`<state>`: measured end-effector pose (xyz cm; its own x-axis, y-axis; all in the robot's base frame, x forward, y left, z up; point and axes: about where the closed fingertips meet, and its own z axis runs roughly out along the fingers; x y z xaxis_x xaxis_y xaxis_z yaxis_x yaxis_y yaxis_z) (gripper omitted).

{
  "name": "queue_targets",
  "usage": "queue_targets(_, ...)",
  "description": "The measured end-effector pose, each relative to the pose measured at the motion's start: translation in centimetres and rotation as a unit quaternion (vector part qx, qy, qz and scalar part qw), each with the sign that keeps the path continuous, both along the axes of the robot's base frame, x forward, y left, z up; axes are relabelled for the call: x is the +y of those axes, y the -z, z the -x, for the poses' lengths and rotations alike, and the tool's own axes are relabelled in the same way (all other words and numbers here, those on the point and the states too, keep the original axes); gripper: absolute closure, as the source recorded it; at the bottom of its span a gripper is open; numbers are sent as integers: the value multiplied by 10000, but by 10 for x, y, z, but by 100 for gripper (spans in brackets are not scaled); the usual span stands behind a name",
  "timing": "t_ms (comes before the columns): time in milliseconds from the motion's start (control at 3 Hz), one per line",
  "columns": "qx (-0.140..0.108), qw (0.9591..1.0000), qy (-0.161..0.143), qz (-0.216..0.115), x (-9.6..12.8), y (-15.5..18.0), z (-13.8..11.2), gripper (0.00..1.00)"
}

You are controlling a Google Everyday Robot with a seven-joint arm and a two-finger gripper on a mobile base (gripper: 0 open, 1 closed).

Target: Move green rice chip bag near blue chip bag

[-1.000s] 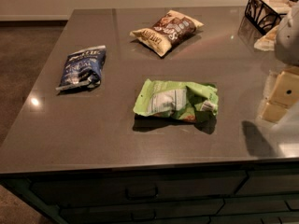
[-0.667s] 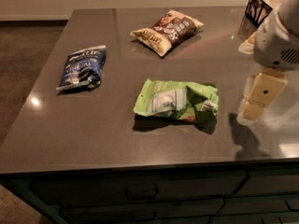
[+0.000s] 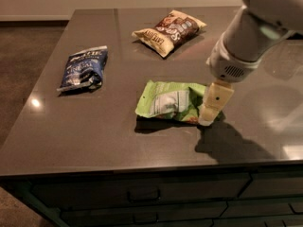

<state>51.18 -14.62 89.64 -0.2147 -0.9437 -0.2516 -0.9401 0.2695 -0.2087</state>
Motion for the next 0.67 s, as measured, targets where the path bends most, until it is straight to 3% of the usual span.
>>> queue_targets(667, 140, 9998, -41, -114, 34, 28, -24, 40)
